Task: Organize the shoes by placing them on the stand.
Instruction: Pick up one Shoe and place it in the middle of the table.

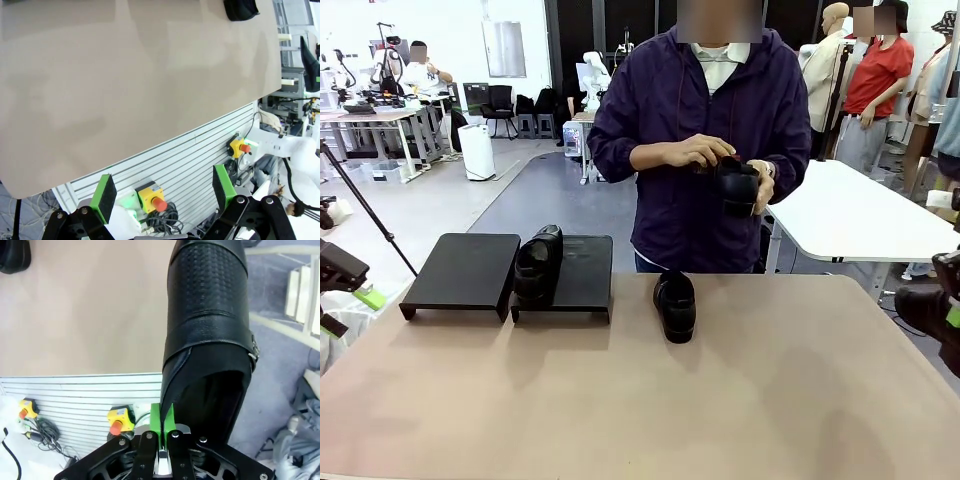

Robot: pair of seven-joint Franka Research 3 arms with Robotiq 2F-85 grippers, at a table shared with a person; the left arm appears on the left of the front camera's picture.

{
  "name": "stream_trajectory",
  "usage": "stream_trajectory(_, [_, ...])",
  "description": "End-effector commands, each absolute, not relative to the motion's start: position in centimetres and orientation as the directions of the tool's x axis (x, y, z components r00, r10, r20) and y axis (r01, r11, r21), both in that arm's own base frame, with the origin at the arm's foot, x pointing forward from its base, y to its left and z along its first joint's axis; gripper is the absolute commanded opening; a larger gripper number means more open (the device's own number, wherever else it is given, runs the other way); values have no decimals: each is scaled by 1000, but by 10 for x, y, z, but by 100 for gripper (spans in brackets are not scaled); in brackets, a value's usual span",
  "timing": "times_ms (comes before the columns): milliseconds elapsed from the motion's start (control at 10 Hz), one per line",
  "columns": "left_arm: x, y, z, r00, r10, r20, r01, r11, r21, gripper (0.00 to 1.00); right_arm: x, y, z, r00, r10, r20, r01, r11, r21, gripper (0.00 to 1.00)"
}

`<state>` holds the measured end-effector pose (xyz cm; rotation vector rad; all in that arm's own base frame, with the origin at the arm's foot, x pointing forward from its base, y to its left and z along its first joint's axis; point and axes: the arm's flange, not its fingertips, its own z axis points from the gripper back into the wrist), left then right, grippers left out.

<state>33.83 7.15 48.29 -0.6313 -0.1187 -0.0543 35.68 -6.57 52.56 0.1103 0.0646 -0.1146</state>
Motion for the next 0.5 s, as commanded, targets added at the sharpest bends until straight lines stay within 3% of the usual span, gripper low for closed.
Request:
stream_trajectory(0, [339,72,485,991,-20,133,97,795,-599,100,367,-67,537,992,-110,-53,116,987,107,0])
stream_trajectory(200, [339,72,485,991,-20,133,97,795,-599,100,360,-66,527,991,-110,-70,117,987,106,0])
stream_trajectory(400, [339,72,485,991,-20,133,97,795,-599,100,314,-21,554,979,-191,-78,198,976,90,0])
